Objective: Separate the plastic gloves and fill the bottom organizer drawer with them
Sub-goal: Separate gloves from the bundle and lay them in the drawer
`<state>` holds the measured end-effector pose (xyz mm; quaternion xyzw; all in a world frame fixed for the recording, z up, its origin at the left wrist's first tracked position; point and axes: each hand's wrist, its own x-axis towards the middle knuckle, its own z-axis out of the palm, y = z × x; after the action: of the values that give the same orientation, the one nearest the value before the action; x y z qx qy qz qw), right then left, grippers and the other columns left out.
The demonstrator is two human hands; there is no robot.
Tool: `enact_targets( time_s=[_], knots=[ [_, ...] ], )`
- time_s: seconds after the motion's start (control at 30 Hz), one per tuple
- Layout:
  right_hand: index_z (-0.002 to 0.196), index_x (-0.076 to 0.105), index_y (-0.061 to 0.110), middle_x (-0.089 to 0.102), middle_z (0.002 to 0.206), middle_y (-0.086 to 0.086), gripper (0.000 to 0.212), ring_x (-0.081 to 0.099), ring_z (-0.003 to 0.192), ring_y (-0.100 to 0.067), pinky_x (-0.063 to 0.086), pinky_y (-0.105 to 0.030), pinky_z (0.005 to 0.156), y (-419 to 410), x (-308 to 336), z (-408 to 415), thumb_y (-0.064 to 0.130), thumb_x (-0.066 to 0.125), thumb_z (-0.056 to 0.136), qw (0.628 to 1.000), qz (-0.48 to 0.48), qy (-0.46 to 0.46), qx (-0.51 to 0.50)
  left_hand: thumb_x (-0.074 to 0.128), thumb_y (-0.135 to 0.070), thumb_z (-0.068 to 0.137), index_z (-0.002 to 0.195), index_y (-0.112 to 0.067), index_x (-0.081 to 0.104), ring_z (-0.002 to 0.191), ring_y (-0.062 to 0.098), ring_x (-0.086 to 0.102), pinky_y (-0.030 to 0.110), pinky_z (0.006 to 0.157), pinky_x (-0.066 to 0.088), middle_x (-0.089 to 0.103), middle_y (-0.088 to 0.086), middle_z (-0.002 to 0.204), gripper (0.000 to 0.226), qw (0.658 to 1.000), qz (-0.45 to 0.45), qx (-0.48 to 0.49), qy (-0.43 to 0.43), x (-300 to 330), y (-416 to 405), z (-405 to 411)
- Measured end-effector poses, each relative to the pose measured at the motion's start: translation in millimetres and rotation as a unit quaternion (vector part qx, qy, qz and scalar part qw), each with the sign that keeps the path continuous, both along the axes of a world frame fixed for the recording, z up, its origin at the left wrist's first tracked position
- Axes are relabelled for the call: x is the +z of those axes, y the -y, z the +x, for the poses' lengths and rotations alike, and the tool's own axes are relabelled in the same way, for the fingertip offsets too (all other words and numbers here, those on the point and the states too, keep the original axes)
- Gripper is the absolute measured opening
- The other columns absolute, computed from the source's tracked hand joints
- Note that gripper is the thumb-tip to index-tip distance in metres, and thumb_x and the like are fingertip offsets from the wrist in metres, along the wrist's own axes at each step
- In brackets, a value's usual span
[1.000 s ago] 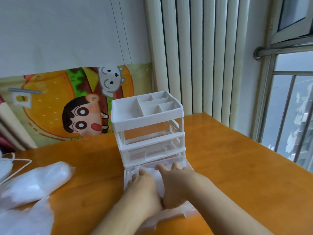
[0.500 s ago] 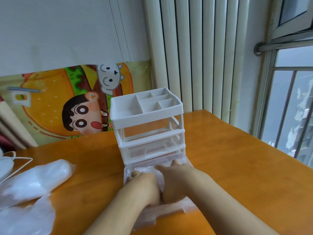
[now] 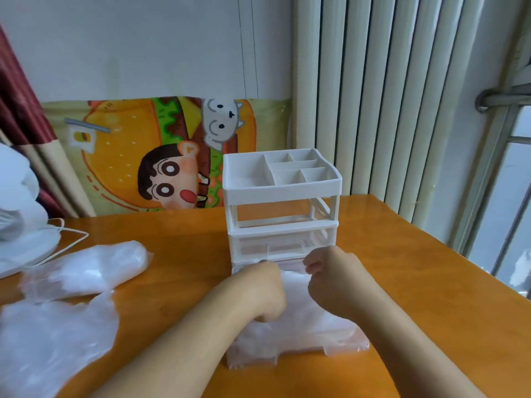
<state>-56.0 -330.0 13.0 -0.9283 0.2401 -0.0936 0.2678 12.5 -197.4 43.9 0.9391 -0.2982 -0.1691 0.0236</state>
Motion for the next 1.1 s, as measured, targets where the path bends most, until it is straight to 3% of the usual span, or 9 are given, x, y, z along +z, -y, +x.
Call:
enact_targets(
  time_s=[0.13,0.23,0.3,0.47,0.63,0.77,0.87,0.97,1.1],
  knots=[
    [0.102,0.079,0.019,0.077,0.093,0.004,0.035,0.073,0.087,-0.016,0.064,-0.03,0.076,6.2,-2.9,3.6,-0.004,0.056,0.089,0.988,0.029,0.136,-0.064,0.046,0.002,0.095,0.113,-0.01,0.054,0.068,0.02,0.048,0.027,0.054,0.037,0.056,0.008,0.087,0.023,0.996,-0.088,0.011,0.0,3.0,-12.9,6.5],
    [0.087,0.077,0.023,0.076,0.078,0.007,0.035,0.073,0.077,-0.014,0.065,-0.038,0.068,3.3,0.0,-0.7,-0.005,0.056,0.087,0.974,0.051,0.203,-0.087,0.048,-0.002,0.094,0.139,-0.022,0.052,0.101,0.019,0.062,0.032,0.087,0.057,0.062,0.0,0.125,0.049,0.977,-0.215,0.018,0.003,0.7,-32.8,13.6],
    [0.084,0.074,0.029,0.076,0.078,0.008,0.036,0.073,0.08,-0.015,0.063,-0.041,0.071,-0.5,2.9,-5.3,-0.002,0.057,0.087,0.965,0.037,0.24,-0.095,0.054,-0.006,0.098,0.139,-0.029,0.054,0.115,0.009,0.06,0.03,0.098,0.056,0.059,-0.011,0.131,0.047,0.944,-0.329,0.003,0.032,-1.4,-51.3,15.4],
    [0.091,0.071,0.044,0.074,0.083,0.022,0.021,0.072,0.082,-0.021,0.058,-0.044,0.074,-7.0,-11.4,1.8,0.032,0.057,0.081,0.955,0.003,0.282,-0.091,0.062,-0.02,0.1,0.116,-0.036,0.06,0.097,-0.003,0.059,0.012,0.078,0.056,0.06,-0.021,0.104,0.023,0.884,-0.442,0.059,0.139,-24.2,-126.5,27.5],
    [0.089,0.066,0.045,0.072,0.084,0.021,0.024,0.067,0.068,-0.018,0.054,-0.048,0.067,-20.7,-45.4,15.6,0.04,0.045,0.082,0.94,-0.017,0.335,-0.057,0.058,-0.041,0.099,0.128,-0.03,0.051,0.103,0.013,0.064,0.023,0.073,0.057,0.059,-0.008,0.12,0.032,0.905,-0.262,0.207,0.261,-43.1,-210.9,56.8],
    [0.09,0.068,0.044,0.073,0.077,0.012,0.027,0.063,0.055,-0.017,0.05,-0.045,0.055,-51.5,-49.8,16.3,0.038,0.044,0.079,0.948,-0.053,0.31,-0.042,0.058,-0.049,0.097,0.133,-0.023,0.052,0.091,0.018,0.065,0.031,0.067,0.056,0.063,-0.003,0.112,0.044,0.937,-0.141,0.28,0.157,-65.9,-243.2,68.7],
    [0.092,0.069,0.044,0.074,0.075,0.006,0.027,0.065,0.056,-0.022,0.046,-0.038,0.05,-70.2,-48.9,16.0,0.036,0.046,0.08,0.952,-0.079,0.291,-0.043,0.056,-0.031,0.103,0.104,-0.023,0.061,0.07,0.014,0.067,0.029,0.056,0.054,0.065,-0.003,0.084,0.01,0.926,-0.2,0.285,0.142,-75.1,-246.7,74.6],
    [0.09,0.069,0.047,0.074,0.078,0.005,0.025,0.065,0.059,-0.02,0.046,-0.031,0.05,-84.0,-34.8,7.5,0.042,0.046,0.08,0.951,-0.106,0.288,-0.037,0.054,-0.034,0.103,0.074,-0.025,0.053,0.061,0.01,0.06,0.026,0.052,0.042,0.06,-0.003,0.066,0.03,0.898,-0.306,0.279,0.152,-76.9,-246.2,79.9],
    [0.088,0.069,0.045,0.074,0.073,0.008,0.021,0.068,0.059,-0.017,0.047,-0.03,0.047,-99.3,-10.8,5.8,0.033,0.053,0.083,0.942,-0.135,0.306,-0.025,0.057,-0.031,0.1,0.069,-0.018,0.063,0.063,0.015,0.059,0.036,0.06,0.047,0.063,0.002,0.065,0.034,0.857,-0.471,0.19,0.083,-67.4,-241.0,77.1]
  ],
)
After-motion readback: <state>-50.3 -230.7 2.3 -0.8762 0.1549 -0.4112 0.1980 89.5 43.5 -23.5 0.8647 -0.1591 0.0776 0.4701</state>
